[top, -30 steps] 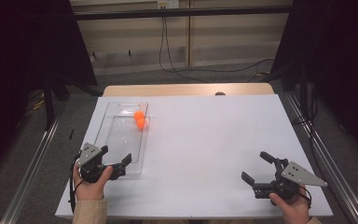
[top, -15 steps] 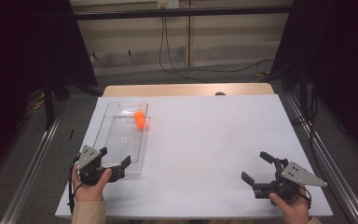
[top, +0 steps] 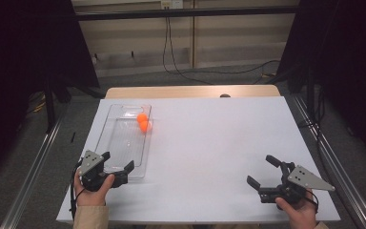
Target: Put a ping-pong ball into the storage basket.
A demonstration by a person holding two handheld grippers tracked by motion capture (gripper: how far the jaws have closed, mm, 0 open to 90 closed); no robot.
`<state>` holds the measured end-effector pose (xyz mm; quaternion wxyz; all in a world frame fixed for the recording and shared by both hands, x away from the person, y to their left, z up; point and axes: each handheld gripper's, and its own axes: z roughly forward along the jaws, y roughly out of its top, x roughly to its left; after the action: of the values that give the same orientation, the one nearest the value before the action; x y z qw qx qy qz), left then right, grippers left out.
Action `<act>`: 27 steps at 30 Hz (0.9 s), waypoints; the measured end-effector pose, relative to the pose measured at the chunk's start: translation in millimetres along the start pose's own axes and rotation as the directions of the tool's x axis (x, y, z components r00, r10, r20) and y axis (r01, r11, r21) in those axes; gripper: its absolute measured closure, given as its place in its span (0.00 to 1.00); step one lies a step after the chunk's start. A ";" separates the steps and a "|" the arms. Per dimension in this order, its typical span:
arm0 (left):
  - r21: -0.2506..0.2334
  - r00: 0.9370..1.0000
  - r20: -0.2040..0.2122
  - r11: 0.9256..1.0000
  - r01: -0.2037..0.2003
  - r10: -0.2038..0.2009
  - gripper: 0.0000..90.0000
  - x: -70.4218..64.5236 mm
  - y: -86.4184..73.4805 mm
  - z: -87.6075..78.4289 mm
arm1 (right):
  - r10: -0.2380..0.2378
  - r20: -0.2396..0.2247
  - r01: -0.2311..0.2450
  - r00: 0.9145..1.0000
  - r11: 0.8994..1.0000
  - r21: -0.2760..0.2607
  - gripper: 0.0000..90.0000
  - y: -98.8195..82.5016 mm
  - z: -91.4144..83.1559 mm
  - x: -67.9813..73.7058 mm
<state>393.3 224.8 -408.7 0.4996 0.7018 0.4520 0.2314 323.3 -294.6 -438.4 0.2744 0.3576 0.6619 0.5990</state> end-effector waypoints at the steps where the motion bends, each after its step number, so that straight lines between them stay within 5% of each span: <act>1: 0.002 1.000 -0.003 1.000 -0.002 0.002 0.04 -0.6 -0.2 -0.1 | 0.004 -0.001 -0.004 1.000 1.000 0.000 0.01 0.1 -0.1 0.0; 27: -0.023 1.000 -0.010 1.000 -0.017 0.017 0.04 -1.0 -6.2 -5.5 | 0.000 0.001 0.000 1.000 1.000 -0.003 0.01 0.7 -0.5 0.6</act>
<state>386.0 227.2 -412.1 0.5034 0.6987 0.4456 0.2444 322.6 -294.4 -437.6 0.2751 0.3574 0.6610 0.5997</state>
